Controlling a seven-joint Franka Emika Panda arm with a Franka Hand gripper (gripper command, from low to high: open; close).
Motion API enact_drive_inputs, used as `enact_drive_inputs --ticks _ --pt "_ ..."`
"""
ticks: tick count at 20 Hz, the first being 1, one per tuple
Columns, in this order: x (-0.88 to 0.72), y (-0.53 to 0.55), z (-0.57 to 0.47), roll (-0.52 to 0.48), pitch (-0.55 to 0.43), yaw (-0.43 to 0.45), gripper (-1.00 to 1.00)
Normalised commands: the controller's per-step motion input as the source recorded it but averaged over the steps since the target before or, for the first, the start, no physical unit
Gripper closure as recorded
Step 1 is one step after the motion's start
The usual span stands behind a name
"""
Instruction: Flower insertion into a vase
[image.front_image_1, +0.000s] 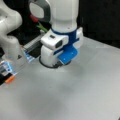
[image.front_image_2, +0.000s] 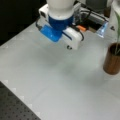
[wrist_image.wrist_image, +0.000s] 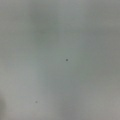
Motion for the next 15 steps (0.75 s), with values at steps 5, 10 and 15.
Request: enact_drive_inputs --ticks 5,10,15 --pt "0.33 -0.06 0.09 0.029 -0.068 0.089 -1.00" --pt "0.27 0.03 0.07 0.045 -0.063 0.104 -1.00" --pt "0.28 -0.04 -0.02 0.102 -0.008 0.091 -1.00"
